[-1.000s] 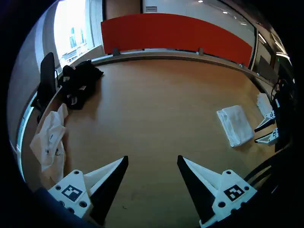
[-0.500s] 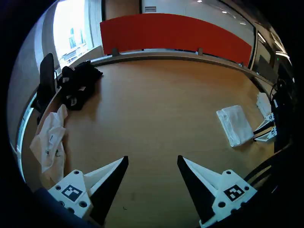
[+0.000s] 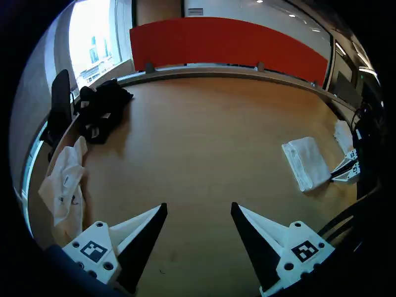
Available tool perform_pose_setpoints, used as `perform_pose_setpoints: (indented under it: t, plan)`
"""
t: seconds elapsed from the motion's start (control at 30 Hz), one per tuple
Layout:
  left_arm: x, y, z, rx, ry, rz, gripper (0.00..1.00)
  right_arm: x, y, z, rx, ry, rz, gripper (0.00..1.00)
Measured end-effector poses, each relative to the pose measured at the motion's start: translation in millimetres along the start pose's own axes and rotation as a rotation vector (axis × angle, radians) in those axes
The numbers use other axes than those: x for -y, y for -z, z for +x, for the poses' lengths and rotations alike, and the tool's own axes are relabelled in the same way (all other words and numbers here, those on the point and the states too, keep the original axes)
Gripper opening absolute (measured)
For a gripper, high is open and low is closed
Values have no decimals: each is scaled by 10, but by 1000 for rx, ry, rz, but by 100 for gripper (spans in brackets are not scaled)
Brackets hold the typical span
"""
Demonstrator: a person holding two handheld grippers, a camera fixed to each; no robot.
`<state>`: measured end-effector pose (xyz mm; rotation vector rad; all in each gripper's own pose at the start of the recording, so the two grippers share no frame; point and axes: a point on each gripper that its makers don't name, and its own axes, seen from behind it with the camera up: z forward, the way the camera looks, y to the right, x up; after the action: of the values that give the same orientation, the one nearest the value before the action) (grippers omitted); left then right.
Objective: Fold towel
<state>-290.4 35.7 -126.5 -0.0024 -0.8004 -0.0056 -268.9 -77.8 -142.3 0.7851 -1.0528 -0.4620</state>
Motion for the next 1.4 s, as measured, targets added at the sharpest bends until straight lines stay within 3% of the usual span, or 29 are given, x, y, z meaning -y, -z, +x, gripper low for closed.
perform_pose_setpoints:
  t: [0.2, 0.7, 1.0, 1.4]
  plan:
    - [-5, -6, -5, 1, 0, 0, 96, -1, -1, 8, -4, 2, -2, 4]
    - [32, -18, -13, 2, 1, 7, 96, -64, 112, 185, -59, 8, -26, 4]
    - [-30, -49, 53, -13, 1, -9, 96, -158, 363, 543, -122, 49, -64, 4]
    - [-94, -18, 188, -50, 3, -26, 96, -308, 857, 1275, -227, 113, -124, 4]
